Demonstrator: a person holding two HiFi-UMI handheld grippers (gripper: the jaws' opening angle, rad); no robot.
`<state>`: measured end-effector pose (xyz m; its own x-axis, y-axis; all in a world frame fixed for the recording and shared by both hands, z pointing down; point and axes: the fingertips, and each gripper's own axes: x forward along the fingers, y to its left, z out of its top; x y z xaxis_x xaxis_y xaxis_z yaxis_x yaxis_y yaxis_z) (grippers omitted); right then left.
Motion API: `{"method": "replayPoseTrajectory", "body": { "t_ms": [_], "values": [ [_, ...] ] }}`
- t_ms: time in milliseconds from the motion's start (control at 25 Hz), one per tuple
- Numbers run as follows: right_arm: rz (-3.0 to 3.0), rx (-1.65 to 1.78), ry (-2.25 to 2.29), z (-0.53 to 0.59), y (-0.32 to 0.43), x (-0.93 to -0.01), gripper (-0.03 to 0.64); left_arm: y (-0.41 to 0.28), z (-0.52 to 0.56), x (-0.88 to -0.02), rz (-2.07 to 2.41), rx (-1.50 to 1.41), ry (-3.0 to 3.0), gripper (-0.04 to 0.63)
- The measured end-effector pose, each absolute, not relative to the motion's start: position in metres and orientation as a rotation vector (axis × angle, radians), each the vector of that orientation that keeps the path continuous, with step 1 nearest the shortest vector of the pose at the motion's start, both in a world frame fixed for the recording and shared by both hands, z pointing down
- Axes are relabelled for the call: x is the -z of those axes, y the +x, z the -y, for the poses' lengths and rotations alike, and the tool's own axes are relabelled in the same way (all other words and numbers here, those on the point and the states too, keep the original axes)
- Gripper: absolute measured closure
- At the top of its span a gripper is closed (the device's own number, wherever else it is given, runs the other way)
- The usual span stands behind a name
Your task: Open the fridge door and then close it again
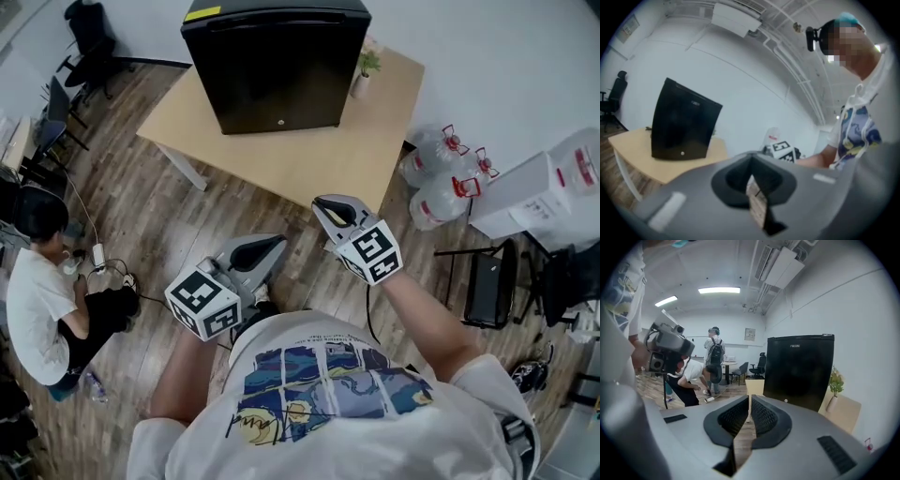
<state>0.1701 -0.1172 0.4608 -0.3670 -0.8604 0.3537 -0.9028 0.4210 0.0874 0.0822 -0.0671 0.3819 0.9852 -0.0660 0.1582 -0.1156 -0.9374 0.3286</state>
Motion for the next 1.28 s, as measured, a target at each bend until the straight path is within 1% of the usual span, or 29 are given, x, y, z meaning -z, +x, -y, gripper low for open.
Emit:
{"method": "replayPoseTrajectory", "body": {
  "t_ms": [320,480,880,1280],
  "values": [
    [2.382,-0.274,1.492,0.003,0.166,-0.478,0.594,0.055,0.023,-0.416,0.352,-0.290,2.765,0.586],
    [2.386,-0.312,1.482,-0.034,0.168,-0.480,0.594,0.046,0.002,-0.429,0.409,-0.305,2.732,0.586],
    [2.383,-0.279,1.505,-0.078,0.170,-0.476,0.597,0.063,-0.036,-0.428,0.407,-0.304,2.761,0.586],
    [2.395,-0.258,1.497,-0.094,0.158,-0.473,0.598,0.055,-0.050,-0.431,0.424,-0.296,2.758,0.586]
  ]
}}
